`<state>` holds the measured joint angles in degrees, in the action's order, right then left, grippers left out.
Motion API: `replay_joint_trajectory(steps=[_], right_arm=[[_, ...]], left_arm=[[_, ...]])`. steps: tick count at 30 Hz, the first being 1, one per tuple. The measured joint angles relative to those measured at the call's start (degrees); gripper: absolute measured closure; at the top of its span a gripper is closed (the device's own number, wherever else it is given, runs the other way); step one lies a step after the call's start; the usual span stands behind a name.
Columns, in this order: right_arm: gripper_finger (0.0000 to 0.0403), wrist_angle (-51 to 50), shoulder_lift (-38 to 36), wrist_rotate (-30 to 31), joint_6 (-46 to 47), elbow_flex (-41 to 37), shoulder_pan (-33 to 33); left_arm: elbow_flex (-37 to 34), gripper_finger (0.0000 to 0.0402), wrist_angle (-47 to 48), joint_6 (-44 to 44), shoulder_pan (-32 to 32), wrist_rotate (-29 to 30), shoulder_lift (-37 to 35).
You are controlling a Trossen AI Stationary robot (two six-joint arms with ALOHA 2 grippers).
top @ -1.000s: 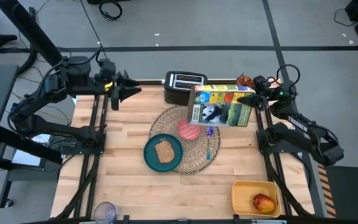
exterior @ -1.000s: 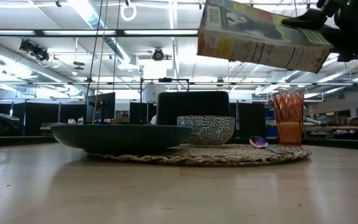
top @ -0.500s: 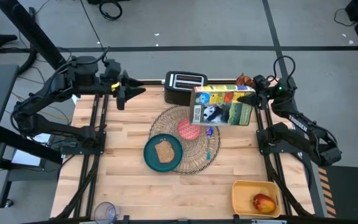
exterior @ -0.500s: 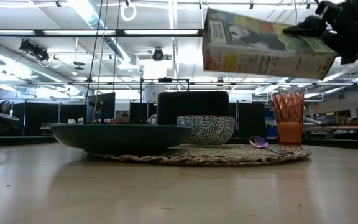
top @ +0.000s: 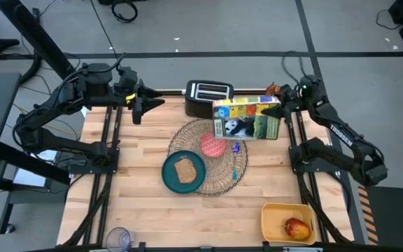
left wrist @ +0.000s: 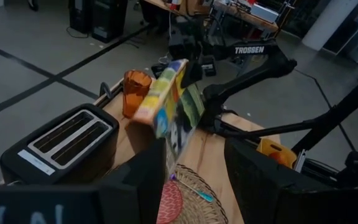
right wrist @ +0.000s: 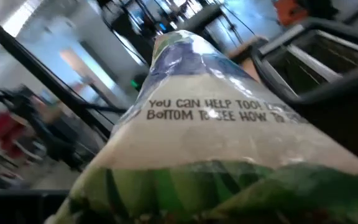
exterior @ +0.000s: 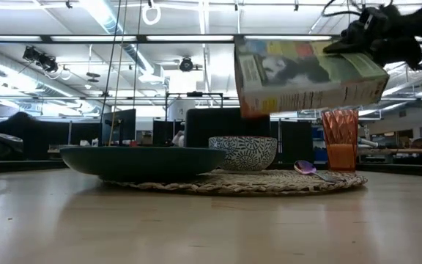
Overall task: Arrange a breakfast setting
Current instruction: Pour the cereal into the bowl
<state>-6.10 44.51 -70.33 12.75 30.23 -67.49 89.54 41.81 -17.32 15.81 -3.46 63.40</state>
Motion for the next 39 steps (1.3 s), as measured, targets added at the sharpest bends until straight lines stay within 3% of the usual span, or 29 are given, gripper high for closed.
replay_joint_trajectory(steps=[4, 6, 19, 39], right_arm=[[0.0222, -18.5, 0.0, 8.0, -14.3, 5.5, 3.8], [0.0222, -22.0, 0.1, 9.7, -16.5, 7.4, 5.5], [0.0222, -21.3, 0.1, 16.9, -14.1, 9.3, 13.8], [0.0224, -23.2, -0.9, 21.4, -15.0, 12.1, 18.5]], left_arm=[[0.0, 0.0230, 0.0, 1.0, 0.0, 0.0, 0.0], [0.0, 0.0230, 0.0, 1.5, 0.0, 0.0, 0.0], [0.0, 0.0230, 0.4, 2.1, 0.0, 0.0, 0.0], [0.0, 0.0230, 0.5, 1.0, 0.0, 0.0, -0.1]])
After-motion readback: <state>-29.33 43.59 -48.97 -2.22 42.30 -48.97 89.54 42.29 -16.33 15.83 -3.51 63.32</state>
